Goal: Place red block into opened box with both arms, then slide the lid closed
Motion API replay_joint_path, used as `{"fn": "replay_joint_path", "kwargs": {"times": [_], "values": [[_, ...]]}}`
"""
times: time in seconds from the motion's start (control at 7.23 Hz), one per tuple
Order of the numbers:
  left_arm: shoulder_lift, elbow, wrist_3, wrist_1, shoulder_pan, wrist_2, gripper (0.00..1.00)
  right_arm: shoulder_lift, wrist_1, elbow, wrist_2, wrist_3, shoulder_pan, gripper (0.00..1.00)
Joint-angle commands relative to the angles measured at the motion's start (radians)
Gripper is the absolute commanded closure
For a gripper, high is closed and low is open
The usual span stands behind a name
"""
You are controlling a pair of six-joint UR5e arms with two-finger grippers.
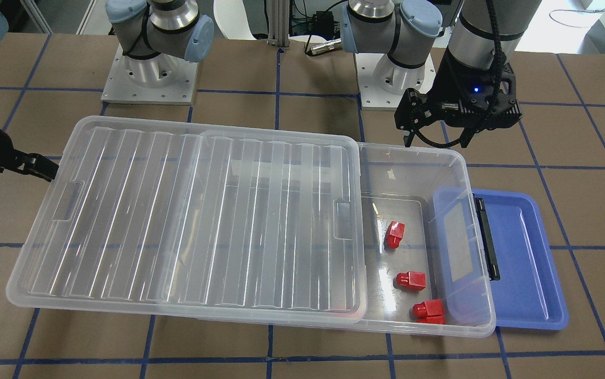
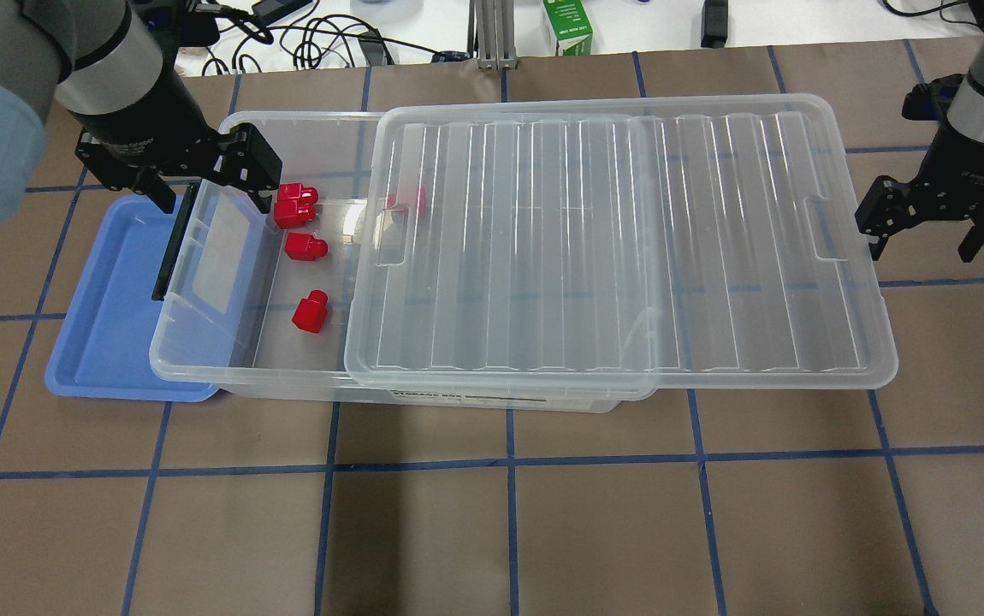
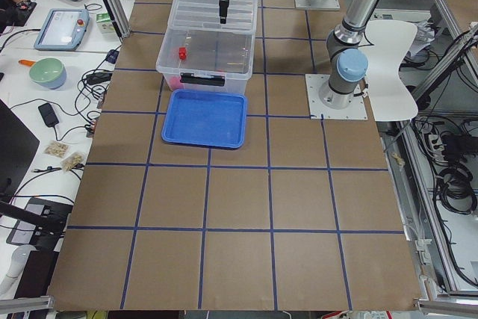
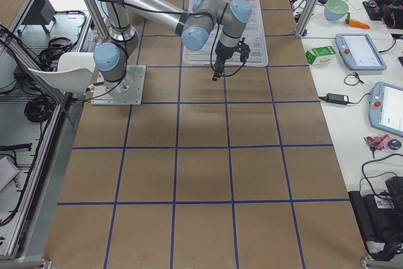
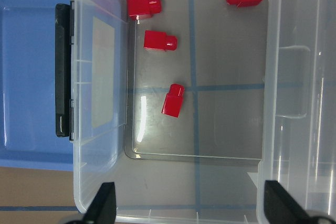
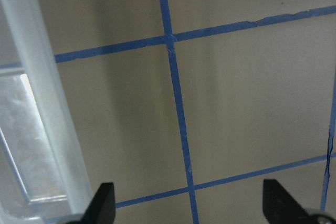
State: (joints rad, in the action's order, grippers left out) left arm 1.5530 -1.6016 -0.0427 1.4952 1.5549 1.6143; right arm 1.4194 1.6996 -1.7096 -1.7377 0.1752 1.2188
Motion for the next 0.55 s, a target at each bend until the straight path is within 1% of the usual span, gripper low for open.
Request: {"fn": "replay_joint_path", "kwargs": {"times": [0.0, 0.14, 0.42], "values": [[0.001, 0.000, 0.001, -0.001, 0.001, -0.002, 0.00, -0.023, 0.078, 0.001, 0.007, 0.003, 0.008, 0.00], [0.001, 0.000, 0.001, -0.001, -0.001, -0.001, 0.00, -0.027, 0.093, 0.001, 0.013, 0.001, 0.013, 0.00], [0.004, -0.004, 0.001, -0.001, -0.001, -0.001, 0.00, -0.027, 0.100, 0.001, 0.012, -0.003, 0.060, 0.00]]}}
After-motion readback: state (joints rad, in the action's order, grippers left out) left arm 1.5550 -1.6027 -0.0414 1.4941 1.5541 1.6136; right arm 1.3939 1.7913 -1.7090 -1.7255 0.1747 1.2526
